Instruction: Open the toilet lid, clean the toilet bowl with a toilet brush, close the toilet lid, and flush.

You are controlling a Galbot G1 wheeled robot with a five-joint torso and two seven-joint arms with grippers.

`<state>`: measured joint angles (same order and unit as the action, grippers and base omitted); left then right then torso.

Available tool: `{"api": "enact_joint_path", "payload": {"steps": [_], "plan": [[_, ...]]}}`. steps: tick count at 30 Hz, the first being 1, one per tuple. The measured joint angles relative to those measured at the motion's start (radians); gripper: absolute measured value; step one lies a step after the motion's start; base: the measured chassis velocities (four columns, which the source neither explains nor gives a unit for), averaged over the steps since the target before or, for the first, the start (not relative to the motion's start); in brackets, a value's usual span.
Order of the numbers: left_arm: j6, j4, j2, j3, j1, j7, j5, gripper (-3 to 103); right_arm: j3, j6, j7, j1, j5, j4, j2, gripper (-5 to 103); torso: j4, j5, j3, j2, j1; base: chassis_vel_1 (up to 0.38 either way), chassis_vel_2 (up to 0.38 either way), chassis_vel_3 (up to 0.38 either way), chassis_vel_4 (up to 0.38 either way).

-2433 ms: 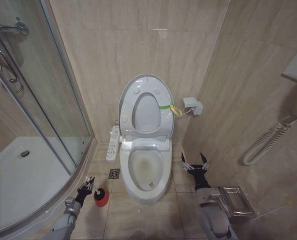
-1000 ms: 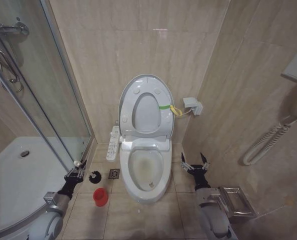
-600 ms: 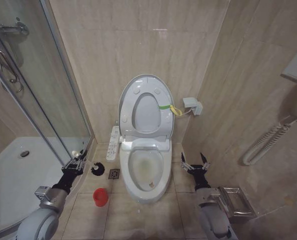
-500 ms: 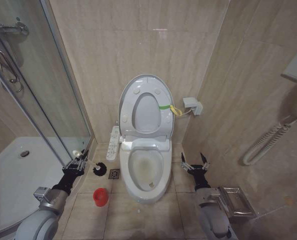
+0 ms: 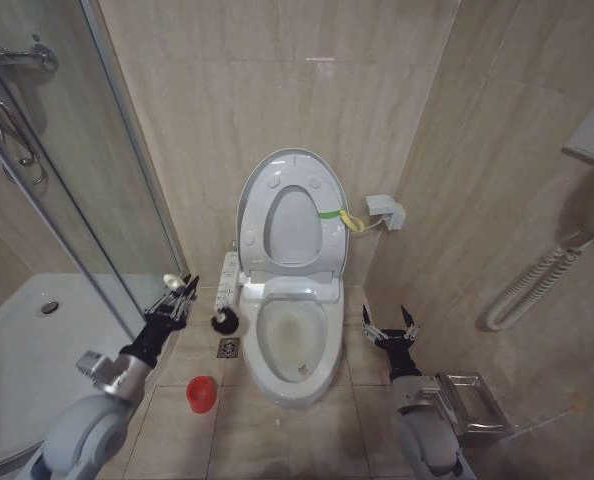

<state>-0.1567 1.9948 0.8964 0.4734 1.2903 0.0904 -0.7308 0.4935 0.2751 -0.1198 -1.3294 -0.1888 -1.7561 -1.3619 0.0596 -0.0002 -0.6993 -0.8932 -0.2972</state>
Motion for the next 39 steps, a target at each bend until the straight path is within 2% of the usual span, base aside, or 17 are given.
{"api": "enact_joint_path", "payload": {"steps": [6, 9, 11, 17, 19, 25, 30, 33, 39], "plan": [[-0.022, -0.090, -0.015, -0.060, -0.086, 0.039, -0.049, 19, 0.000, 0.000, 0.000, 0.000, 0.000, 0.000, 0.000, 100, -0.0002, 0.0000, 0.000, 0.000, 0.000, 0.000, 0.000, 0.000, 0.000], [-0.035, -0.149, -0.022, -0.129, -0.160, 0.070, -0.105, 19, 0.000, 0.000, 0.000, 0.000, 0.000, 0.000, 0.000, 100, -0.0001, 0.0003, 0.000, 0.000, 0.000, 0.000, 0.000, 0.000, 0.000], [-0.042, -0.168, -0.019, -0.151, -0.183, 0.079, -0.108, 19, 0.000, 0.000, 0.000, 0.000, 0.000, 0.000, 0.000, 100, -0.0002, 0.0003, 0.000, 0.000, 0.000, 0.000, 0.000, 0.000, 0.000], [-0.079, -0.274, 0.026, -0.294, -0.308, 0.105, -0.109, 19, 0.000, 0.000, 0.000, 0.000, 0.000, 0.000, 0.000, 100, 0.0000, 0.0003, 0.000, 0.000, 0.000, 0.000, 0.000, 0.000, 0.000], [-0.091, -0.320, 0.049, -0.361, -0.355, 0.103, -0.104, 19, 0.000, 0.000, 0.000, 0.000, 0.000, 0.000, 0.000, 100, -0.0001, 0.0004, 0.000, 0.000, 0.000, 0.000, 0.000, 0.000, 0.000], [-0.095, -0.398, 0.109, -0.469, -0.430, 0.080, -0.084, 19, 0.000, 0.000, 0.000, 0.000, 0.000, 0.000, 0.000, 100, -0.0002, 0.0004, 0.000, 0.000, 0.000, 0.000, 0.000, 0.000, 0.000], [-0.090, -0.426, 0.148, -0.507, -0.452, 0.065, -0.060, 19, 0.000, 0.000, 0.000, 0.000, 0.000, 0.000, 0.000, 100, -0.0001, 0.0004, 0.000, 0.000, 0.000, 0.000, 0.000, 0.000, 0.000], [-0.091, -0.483, 0.203, -0.553, -0.483, 0.053, -0.019, 19, 0.000, 0.000, 0.000, 0.000, 0.000, 0.000, 0.000, 100, -0.0001, 0.0003, 0.000, 0.000, 0.000, 0.000, 0.000, 0.000, 0.000], [-0.113, -0.593, 0.254, -0.574, -0.515, 0.053, 0.034, 19, 0.000, 0.000, 0.000, 0.000, 0.000, 0.000, 0.000, 100, -0.0001, 0.0003, 0.000, 0.000, 0.000, 0.000, 0.000, 0.000, 0.000]]}}
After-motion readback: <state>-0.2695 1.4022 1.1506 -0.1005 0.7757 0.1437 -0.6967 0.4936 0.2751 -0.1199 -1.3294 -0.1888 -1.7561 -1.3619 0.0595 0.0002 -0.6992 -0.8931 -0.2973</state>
